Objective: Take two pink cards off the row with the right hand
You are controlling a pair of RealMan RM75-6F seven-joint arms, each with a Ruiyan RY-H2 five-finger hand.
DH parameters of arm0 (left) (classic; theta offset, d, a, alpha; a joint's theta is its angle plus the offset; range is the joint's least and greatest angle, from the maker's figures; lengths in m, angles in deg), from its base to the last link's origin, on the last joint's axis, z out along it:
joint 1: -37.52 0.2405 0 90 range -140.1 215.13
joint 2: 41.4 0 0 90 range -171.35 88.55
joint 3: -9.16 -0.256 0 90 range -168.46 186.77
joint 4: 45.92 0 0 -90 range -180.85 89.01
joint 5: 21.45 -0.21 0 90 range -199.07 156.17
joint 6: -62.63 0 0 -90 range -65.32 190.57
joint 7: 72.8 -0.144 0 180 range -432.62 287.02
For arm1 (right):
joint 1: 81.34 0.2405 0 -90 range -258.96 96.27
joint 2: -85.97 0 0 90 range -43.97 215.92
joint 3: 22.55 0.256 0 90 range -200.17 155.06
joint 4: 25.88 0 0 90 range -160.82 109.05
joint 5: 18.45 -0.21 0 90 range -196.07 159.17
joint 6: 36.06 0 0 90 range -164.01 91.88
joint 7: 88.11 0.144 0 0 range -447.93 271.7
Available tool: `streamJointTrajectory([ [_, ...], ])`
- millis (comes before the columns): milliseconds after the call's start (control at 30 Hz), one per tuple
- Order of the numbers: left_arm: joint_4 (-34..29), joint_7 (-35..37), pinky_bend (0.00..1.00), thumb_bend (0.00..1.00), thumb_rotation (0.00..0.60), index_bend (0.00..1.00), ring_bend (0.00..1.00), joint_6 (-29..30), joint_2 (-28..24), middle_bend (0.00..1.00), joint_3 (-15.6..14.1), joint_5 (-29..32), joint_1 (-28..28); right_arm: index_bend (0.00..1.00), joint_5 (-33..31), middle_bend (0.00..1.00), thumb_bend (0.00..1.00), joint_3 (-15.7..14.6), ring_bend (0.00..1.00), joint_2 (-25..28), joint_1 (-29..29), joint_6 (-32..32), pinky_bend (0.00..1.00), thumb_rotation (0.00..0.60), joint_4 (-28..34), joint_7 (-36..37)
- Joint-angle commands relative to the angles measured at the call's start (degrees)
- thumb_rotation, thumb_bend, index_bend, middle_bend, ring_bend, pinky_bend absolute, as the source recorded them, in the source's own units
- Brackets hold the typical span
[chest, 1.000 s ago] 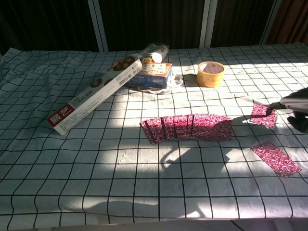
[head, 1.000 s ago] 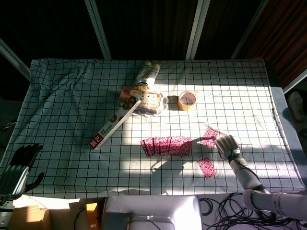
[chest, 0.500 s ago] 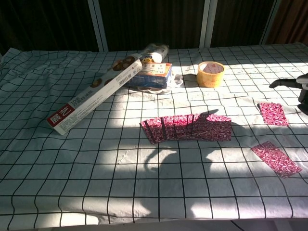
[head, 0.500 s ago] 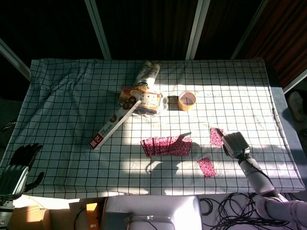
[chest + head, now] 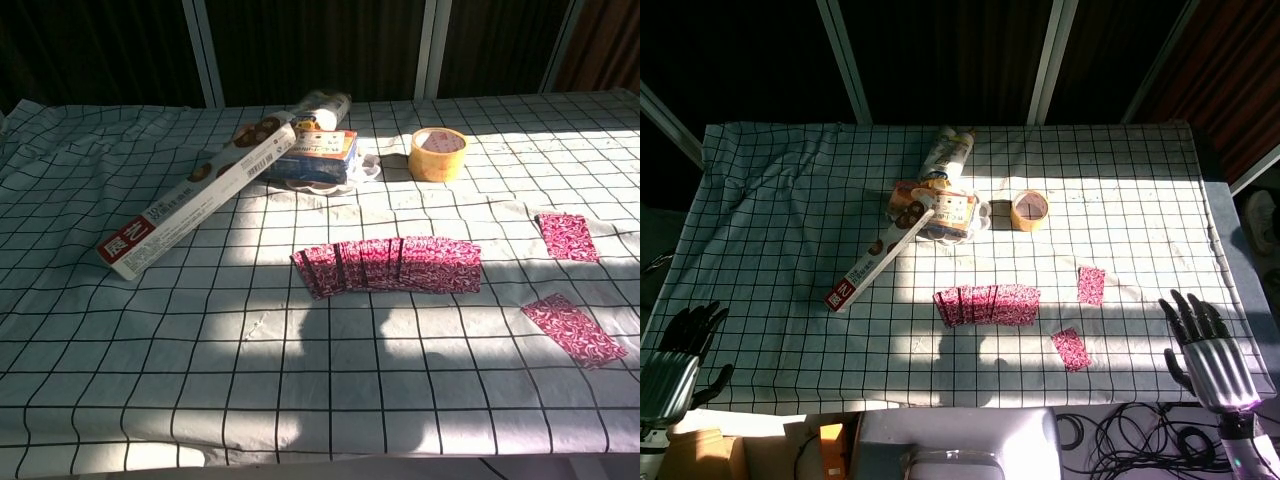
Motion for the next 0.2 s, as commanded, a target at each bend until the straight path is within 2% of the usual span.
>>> streamJointTrajectory([
  [33, 0.07, 0.10, 0.00, 0.37, 0.600, 0.00, 0.00, -0.26, -0.04, 0.02, -0.13, -0.23, -0.18, 0.00, 1.53, 0.00, 0.42, 0.74, 0.00, -1.35, -1.97, 0.69, 0.08, 0.600, -2.15, 1.63],
  [200, -0.05, -0.11, 0.00, 0.37, 0.600, 0.00, 0.00, -0.50, -0.04, 0.02, 0.00, 0.28, -0.17, 0.00, 2.45, 0.00, 0.42, 1.93, 0.00, -1.27, -2.72, -0.23, 0.07, 0.600, -2.24, 1.67],
])
